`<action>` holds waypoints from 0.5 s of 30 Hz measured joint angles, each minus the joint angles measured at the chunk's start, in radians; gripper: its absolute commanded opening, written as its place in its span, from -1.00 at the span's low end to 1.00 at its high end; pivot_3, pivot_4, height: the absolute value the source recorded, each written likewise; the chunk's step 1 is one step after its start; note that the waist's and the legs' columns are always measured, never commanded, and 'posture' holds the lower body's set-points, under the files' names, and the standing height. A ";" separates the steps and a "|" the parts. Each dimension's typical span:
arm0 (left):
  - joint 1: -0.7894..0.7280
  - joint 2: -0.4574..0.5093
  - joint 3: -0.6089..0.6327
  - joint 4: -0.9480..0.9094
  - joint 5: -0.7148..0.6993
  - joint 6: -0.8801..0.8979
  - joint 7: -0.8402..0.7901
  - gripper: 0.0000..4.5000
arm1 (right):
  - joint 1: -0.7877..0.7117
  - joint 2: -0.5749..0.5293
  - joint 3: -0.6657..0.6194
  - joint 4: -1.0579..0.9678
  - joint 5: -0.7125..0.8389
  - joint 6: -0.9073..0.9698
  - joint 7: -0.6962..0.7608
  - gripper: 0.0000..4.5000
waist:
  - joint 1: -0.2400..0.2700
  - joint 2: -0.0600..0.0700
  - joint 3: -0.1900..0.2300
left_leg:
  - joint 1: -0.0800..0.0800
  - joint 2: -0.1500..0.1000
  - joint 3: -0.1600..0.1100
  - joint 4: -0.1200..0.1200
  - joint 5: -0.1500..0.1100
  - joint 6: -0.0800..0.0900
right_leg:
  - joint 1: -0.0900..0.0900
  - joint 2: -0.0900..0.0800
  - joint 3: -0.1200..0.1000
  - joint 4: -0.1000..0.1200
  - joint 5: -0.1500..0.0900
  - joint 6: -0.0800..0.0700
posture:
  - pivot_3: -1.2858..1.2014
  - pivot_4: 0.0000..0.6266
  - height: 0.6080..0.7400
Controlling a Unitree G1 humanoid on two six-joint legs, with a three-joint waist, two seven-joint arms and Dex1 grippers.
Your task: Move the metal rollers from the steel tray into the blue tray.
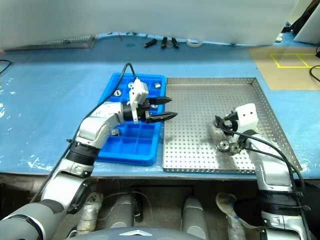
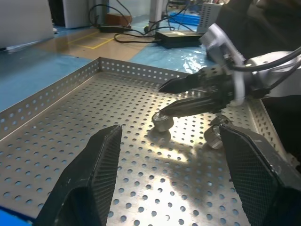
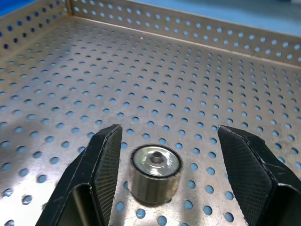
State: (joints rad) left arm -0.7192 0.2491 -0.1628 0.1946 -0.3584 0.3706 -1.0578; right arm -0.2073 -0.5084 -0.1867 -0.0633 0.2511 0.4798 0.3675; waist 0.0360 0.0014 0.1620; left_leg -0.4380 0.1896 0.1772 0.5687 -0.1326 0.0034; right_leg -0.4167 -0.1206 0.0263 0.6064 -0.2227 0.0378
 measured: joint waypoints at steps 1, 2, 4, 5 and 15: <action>-0.006 0.005 -0.002 0.000 -0.002 0.007 -0.014 0.54 | -0.013 0.007 0.001 0.023 -0.003 -0.006 -0.001 0.51 | 0.000 0.000 0.000 | 0.000 0.000 0.000 0.000 0.000 0.000 | 0.000 0.000 0.000 0.000 0.000 0.000 | -0.14 -0.52 1.00; -0.011 0.009 -0.002 0.000 -0.006 0.011 -0.026 0.54 | -0.026 0.012 0.001 0.045 -0.005 -0.014 -0.002 0.51 | 0.000 0.000 0.000 | 0.000 0.000 0.000 0.001 0.000 0.000 | 0.000 0.000 0.000 0.000 0.000 0.000 | -0.14 -0.52 1.00; -0.015 0.010 -0.004 -0.001 -0.010 0.014 -0.042 0.54 | -0.055 0.021 0.003 0.082 -0.010 -0.029 -0.001 0.51 | 0.000 0.000 0.000 | 0.000 0.000 0.000 0.001 0.000 0.000 | 0.000 0.000 0.001 0.000 0.000 0.000 | -0.14 -0.52 1.00; -0.015 0.010 -0.006 0.000 -0.010 0.014 -0.046 0.54 | -0.067 0.026 0.005 0.099 -0.016 -0.040 -0.001 0.51 | 0.000 0.000 0.000 | 0.000 0.000 0.000 0.001 0.000 0.000 | 0.000 0.000 0.001 0.000 0.000 0.000 | -0.14 -0.52 1.00; -0.015 0.010 -0.013 0.001 0.002 0.013 -0.038 0.54 | -0.098 0.040 0.047 0.204 -0.076 -0.081 0.007 0.51 | 0.003 0.000 0.000 | -0.001 0.001 0.000 0.001 0.000 0.000 | 0.000 0.001 0.001 0.000 0.000 0.000 | -0.13 -0.52 1.00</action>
State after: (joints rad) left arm -0.7345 0.2591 -0.1757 0.1956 -0.3568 0.3835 -1.0958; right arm -0.3051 -0.4681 -0.1401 0.1407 0.1752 0.3986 0.3745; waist 0.0391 0.0014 0.1620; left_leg -0.4386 0.1905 0.1775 0.5702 -0.1326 0.0036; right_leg -0.4166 -0.1192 0.0270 0.6066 -0.2226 0.0376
